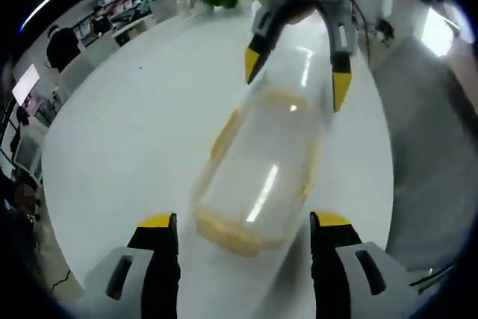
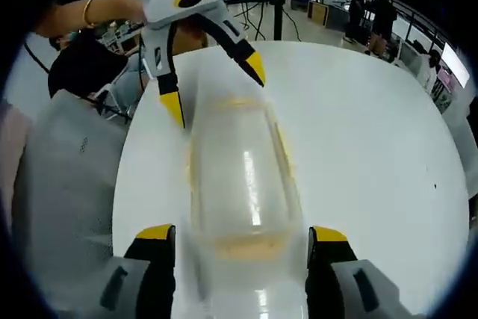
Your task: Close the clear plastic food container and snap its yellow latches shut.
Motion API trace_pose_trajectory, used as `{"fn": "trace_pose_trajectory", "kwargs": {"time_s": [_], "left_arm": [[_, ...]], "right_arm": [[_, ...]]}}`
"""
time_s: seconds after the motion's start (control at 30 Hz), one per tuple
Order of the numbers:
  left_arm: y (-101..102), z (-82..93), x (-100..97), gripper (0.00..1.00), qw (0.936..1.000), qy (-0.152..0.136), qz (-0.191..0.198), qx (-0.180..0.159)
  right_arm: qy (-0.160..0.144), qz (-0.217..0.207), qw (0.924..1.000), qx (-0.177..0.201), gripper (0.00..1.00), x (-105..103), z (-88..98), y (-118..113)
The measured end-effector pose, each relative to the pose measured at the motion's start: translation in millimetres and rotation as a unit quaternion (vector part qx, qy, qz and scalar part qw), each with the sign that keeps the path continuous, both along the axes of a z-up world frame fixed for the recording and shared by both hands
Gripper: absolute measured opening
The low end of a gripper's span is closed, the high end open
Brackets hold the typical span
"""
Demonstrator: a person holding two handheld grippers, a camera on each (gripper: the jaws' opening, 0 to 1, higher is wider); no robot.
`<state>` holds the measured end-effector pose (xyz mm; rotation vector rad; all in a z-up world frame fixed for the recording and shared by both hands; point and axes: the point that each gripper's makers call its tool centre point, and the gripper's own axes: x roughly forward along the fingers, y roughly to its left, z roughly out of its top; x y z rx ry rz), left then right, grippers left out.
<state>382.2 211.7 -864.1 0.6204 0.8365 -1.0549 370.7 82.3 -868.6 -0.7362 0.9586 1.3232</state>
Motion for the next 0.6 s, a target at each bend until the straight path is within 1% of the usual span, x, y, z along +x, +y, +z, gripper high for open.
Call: {"fn": "trace_pose_trajectory", "kwargs": {"time_s": [0.2, 0.27, 0.3, 0.4, 0.47, 0.5, 0.6], "left_arm": [[0, -7.5, -3.4, 0.68, 0.9994, 0.011, -0.028, 0.014], [2, -11.5, -5.8, 0.66, 0.9988, 0.015, -0.04, 0.022], [2, -13.3, -6.6, 0.66, 0.9986, 0.016, -0.044, 0.025], [5, -19.6, -7.9, 0.65, 0.9977, 0.02, -0.054, 0.036], [7, -23.2, -8.6, 0.63, 0.9968, 0.02, -0.062, 0.045], [3, -21.1, -8.4, 0.62, 0.9978, 0.025, -0.054, 0.028], [4, -21.3, -7.4, 0.62, 0.9978, 0.025, -0.054, 0.029]], "right_arm": [[0.002, 0.02, 0.9987, -0.047, 0.71, -2, -16.8, -10], [0.002, 0.023, 0.9983, -0.053, 0.71, -2, -20.0, -11], [-0.01, 0.03, 0.9973, -0.066, 0.7, 2, -20.2, -14], [-0.017, 0.029, 0.9961, -0.081, 0.67, 7, -22.3, -17], [-0.019, 0.025, 0.9955, -0.09, 0.62, 11, -23.7, -20], [-0.02, 0.024, 0.9952, -0.093, 0.6, 12, -24.0, -20], [-0.021, 0.028, 0.9947, -0.097, 0.59, 12, -23.5, -20]]}}
